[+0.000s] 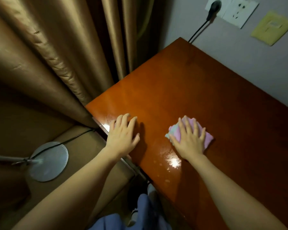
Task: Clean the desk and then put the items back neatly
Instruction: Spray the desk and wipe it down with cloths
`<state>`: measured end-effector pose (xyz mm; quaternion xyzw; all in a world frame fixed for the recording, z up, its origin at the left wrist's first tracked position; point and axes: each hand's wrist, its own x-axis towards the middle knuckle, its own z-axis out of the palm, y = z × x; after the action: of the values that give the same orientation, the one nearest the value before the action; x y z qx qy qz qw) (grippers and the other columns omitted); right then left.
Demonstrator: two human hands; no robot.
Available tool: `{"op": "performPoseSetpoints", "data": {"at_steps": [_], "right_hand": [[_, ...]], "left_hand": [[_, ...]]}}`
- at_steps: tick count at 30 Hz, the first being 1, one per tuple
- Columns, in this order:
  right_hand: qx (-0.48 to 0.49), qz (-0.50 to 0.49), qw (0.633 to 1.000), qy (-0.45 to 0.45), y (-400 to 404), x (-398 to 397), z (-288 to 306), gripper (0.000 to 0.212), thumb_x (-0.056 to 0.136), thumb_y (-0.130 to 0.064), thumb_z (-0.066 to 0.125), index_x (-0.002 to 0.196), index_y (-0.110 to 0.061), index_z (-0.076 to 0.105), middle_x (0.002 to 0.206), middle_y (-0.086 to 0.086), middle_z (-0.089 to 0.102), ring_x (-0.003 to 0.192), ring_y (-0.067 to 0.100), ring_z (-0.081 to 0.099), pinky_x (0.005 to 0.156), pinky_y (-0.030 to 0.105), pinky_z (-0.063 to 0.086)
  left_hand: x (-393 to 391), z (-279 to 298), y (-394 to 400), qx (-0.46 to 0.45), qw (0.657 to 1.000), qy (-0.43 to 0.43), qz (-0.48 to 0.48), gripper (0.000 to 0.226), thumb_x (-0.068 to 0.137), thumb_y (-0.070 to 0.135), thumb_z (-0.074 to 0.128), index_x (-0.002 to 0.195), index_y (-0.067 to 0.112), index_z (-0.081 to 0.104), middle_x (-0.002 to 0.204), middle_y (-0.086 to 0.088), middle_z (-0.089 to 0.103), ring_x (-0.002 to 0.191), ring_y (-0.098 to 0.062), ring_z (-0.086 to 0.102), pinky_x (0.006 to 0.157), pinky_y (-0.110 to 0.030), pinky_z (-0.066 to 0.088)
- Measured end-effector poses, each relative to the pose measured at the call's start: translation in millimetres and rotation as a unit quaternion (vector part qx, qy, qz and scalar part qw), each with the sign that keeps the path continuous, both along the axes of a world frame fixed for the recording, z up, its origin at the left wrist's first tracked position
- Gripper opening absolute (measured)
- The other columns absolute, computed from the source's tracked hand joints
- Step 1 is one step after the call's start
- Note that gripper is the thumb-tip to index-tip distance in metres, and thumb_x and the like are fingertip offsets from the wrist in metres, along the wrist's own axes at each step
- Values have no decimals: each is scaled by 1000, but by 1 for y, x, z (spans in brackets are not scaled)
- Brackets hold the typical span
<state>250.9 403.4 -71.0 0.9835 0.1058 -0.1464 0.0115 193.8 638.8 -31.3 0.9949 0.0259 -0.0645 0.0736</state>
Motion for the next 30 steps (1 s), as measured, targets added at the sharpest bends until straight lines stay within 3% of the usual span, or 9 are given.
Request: {"op": "performPoseSetpoints", "data": {"at_steps": [4,8,13,16,20,23,25,28,30], "right_hand": [[27,-92,995,-10,61,22,-1,80,91,-67,18,153,-19,-1,161,4,-4,145,36,-8,112,64,1],[45,40,998,3,105,-12,-4,79,92,-65,23,153,-21,-1,160,2,-8,145,36,-11,110,62,-6],[68,171,983,-4,72,-91,-4,73,81,-60,32,138,-18,49,150,2,38,141,32,22,105,61,15],[36,169,985,14,19,-113,-5,70,91,-64,20,139,-20,46,151,0,35,141,28,21,106,58,17],[-8,31,999,5,-41,-88,-2,76,86,-67,22,146,-22,31,153,0,33,141,31,27,108,59,23],[-4,-77,997,5,-34,-51,3,80,87,-68,9,152,-23,6,160,1,4,147,32,-1,112,59,5],[23,-115,993,0,-8,-36,5,78,91,-67,13,152,-22,-2,160,2,-7,145,33,-11,112,60,-2],[42,-13,999,0,16,-52,1,76,92,-62,21,153,-20,2,160,4,-4,145,36,-9,112,61,-1],[47,74,996,-31,8,-80,-3,76,87,-62,28,150,-19,25,158,5,19,145,36,10,110,64,12]], "left_hand": [[-19,-4,17,-1,999,-6,43,55,90,43,49,138,16,42,142,-11,41,132,-29,36,106,-46,30],[-34,-5,27,1,997,-22,70,43,87,37,53,124,14,55,128,-13,53,120,-31,48,95,-46,40],[-29,-3,-6,3,999,1,36,49,82,41,36,113,12,59,117,-13,58,106,-32,56,84,-44,46],[-17,-4,-40,-29,999,19,-7,55,81,43,33,119,11,58,123,-15,56,113,-34,52,88,-45,43],[-9,-6,-84,-55,995,32,-81,51,91,40,40,136,15,45,140,-12,43,130,-31,37,102,-45,31],[-11,-10,-93,-66,995,3,-74,51,91,37,41,136,14,45,141,-12,42,132,-31,36,104,-45,30],[-11,-14,-88,-45,997,10,-62,50,90,37,38,132,13,49,136,-12,47,127,-31,41,100,-45,35],[-12,-17,-75,-12,999,31,-43,57,85,41,27,124,11,55,127,-13,54,118,-32,49,91,-45,41],[-13,-15,-73,14,998,37,-38,53,89,39,30,128,11,51,132,-12,50,122,-31,45,94,-44,38]]}}
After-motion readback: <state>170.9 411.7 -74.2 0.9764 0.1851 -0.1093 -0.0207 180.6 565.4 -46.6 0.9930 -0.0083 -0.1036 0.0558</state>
